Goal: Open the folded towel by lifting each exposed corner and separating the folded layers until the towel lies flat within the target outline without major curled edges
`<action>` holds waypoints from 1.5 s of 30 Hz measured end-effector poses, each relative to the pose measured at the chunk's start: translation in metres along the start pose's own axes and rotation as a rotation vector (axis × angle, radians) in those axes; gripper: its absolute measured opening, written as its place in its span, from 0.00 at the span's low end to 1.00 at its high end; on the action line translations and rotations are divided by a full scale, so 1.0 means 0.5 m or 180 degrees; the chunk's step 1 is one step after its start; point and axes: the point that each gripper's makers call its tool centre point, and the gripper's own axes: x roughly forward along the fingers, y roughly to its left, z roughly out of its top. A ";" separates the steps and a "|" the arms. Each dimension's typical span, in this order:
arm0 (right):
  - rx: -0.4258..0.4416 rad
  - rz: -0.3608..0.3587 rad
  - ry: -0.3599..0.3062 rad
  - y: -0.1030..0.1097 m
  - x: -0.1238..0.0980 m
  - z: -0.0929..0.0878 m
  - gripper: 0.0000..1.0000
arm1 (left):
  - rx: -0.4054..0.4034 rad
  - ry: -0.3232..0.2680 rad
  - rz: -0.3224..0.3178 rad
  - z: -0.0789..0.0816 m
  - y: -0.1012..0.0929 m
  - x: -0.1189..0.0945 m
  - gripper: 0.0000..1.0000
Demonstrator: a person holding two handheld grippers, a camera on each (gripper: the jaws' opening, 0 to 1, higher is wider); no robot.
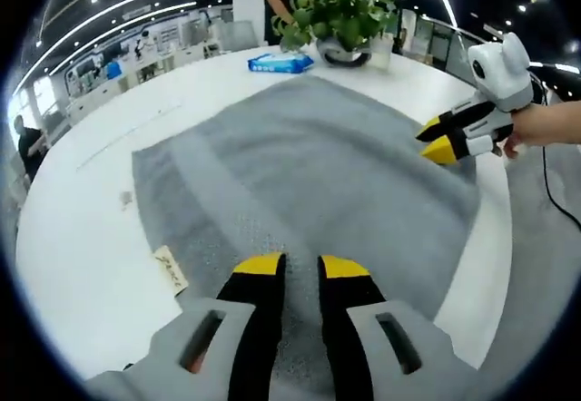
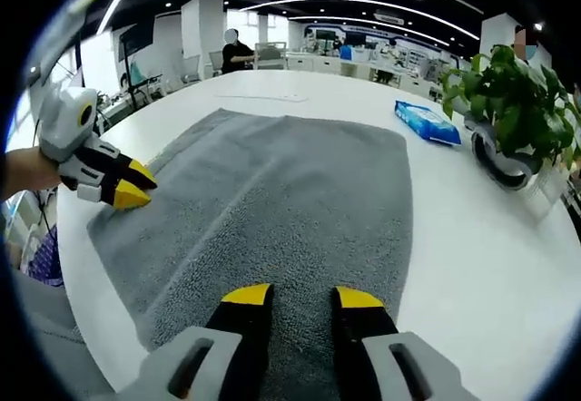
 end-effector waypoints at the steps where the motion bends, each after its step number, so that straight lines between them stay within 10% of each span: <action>1: -0.0010 0.0008 -0.0001 0.006 -0.001 -0.001 0.23 | -0.0010 0.0000 -0.0007 -0.004 0.001 -0.006 0.13; 16: -0.0139 0.0202 -0.0120 0.083 -0.024 -0.016 0.25 | -0.0277 -0.0048 0.0165 -0.046 0.022 -0.059 0.14; 25: -0.0140 -0.0015 -0.0860 0.057 -0.083 0.054 0.29 | -0.0300 -0.0129 0.0629 -0.053 0.051 -0.107 0.14; 32: -0.0074 0.0043 -0.0791 0.063 -0.087 0.051 0.28 | -0.1111 -0.0366 0.1043 -0.073 0.111 -0.188 0.14; 45: 0.0102 0.0050 -0.0768 0.049 -0.096 0.043 0.25 | -0.1586 -0.0197 0.1136 -0.142 0.121 -0.186 0.15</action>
